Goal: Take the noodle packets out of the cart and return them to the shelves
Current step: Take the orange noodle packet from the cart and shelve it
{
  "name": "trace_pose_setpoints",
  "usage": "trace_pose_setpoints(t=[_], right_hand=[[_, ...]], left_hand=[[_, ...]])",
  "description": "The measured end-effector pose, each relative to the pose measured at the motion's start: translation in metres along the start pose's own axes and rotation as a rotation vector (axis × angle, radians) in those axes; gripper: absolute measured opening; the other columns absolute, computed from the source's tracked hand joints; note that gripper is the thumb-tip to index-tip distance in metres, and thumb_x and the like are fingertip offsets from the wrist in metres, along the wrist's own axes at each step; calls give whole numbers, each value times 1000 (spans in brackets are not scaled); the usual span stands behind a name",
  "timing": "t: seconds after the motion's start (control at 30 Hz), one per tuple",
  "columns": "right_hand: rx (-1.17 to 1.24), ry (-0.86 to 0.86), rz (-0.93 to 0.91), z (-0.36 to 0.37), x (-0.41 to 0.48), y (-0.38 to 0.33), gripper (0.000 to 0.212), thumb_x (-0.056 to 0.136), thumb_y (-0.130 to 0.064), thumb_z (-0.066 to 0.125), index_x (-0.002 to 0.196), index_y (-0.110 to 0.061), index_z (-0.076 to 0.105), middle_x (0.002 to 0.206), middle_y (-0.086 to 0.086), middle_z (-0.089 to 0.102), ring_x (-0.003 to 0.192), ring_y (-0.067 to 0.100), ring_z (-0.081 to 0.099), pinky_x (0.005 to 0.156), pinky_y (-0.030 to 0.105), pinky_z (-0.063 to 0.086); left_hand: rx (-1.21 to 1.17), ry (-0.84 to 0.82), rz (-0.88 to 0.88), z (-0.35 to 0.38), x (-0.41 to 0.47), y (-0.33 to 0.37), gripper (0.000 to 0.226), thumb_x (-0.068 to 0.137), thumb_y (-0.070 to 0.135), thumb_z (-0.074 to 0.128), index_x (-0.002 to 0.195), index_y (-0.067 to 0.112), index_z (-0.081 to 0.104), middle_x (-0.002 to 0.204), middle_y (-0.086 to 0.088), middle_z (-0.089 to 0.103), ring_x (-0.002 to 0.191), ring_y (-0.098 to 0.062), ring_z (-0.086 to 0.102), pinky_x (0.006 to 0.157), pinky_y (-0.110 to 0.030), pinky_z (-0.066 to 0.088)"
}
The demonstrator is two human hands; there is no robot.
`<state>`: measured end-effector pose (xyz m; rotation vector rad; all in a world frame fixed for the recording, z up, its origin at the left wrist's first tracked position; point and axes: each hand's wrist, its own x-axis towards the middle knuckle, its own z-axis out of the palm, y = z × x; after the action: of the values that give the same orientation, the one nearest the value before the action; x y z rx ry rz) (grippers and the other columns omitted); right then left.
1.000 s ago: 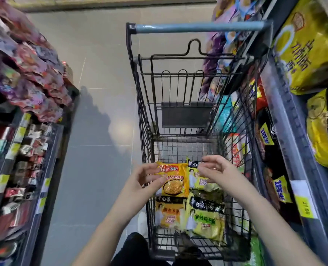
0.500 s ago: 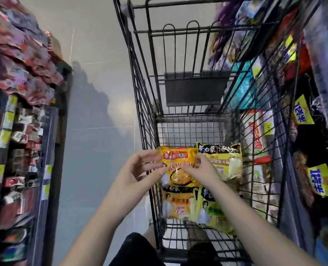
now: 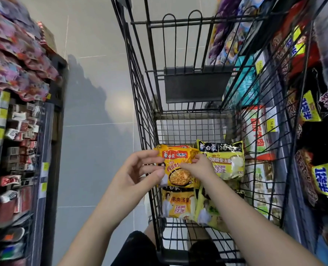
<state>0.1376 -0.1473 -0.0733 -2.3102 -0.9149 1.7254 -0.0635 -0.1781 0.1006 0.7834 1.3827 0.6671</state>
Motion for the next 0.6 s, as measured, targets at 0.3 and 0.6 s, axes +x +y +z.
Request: trace_pose_setpoints(t=[0.3, 0.6], right_hand=[[10, -3, -22, -4, -6, 3, 70, 79, -24, 89, 139, -9, 56, 114, -2, 58, 104, 19, 58, 94, 35, 52], [86, -1, -140, 2, -20, 12, 56, 78, -29, 88, 123, -25, 55, 133, 3, 60, 122, 21, 58, 90, 34, 50]], left_hand=[[-24, -7, -11, 3, 1, -2, 41, 84, 16, 73, 125, 18, 64, 118, -3, 73, 110, -31, 68, 86, -20, 56], [0, -12, -23, 7, 2, -5, 45, 81, 18, 74, 125, 18, 64, 117, -2, 73, 100, -15, 70, 82, -18, 56]])
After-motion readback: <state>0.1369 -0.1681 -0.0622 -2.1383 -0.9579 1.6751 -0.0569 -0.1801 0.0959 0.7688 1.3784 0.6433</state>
